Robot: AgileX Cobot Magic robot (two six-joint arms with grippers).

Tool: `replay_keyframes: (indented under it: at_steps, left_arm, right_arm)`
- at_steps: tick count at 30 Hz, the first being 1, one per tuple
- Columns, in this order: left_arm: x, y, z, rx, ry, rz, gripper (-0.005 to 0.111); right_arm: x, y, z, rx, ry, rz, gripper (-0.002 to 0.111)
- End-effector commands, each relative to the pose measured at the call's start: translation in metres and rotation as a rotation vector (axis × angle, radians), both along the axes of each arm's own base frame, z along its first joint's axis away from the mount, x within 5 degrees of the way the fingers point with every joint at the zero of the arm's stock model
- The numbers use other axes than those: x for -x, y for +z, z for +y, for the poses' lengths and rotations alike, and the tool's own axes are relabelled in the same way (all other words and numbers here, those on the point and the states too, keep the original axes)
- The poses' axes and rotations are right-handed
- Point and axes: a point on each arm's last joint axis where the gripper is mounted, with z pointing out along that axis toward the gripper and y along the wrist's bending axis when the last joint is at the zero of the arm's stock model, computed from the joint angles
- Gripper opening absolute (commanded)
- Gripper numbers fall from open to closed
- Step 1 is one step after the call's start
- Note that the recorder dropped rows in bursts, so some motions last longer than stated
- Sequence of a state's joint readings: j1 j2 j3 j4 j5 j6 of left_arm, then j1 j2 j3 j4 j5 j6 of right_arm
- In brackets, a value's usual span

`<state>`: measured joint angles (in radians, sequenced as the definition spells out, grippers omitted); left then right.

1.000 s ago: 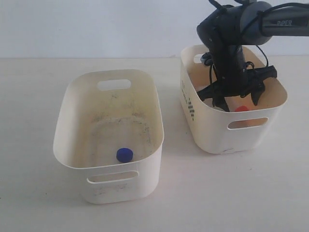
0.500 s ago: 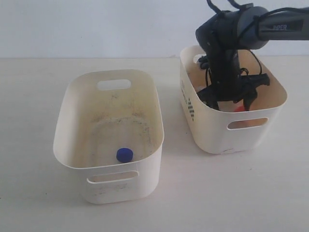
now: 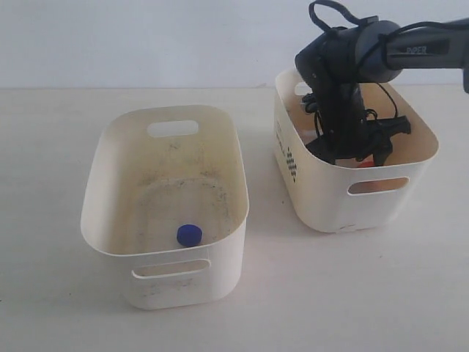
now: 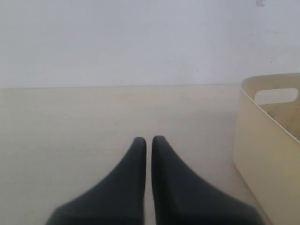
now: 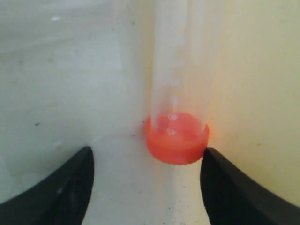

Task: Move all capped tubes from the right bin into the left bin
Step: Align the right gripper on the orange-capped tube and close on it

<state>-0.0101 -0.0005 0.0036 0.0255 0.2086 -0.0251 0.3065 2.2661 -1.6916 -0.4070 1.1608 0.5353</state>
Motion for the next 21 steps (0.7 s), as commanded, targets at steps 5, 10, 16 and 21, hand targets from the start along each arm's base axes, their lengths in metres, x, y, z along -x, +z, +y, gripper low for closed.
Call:
replay_keyframes:
  at_steps: [5,10,16,21]
  left_arm:
    - [0.000,0.002,0.000,0.016,0.001,-0.009,0.004]
    - [0.000,0.002,0.000,0.016,0.001,-0.009,0.004]
    - [0.000,0.002,0.000,0.016,0.001,-0.009,0.004]
    - [0.000,0.002,0.000,0.016,0.001,-0.009,0.004]
  right_arm:
    - [-0.001,-0.008,-0.002,-0.011,0.014,0.011,0.014]
    - [0.000,-0.008,-0.002,-0.001,0.012,0.026,0.000]
    - [0.001,0.001,-0.003,-0.005,0.008,0.009,0.000]
    - [-0.002,0.035,-0.001,-0.055,0.028,-0.115,0.044]
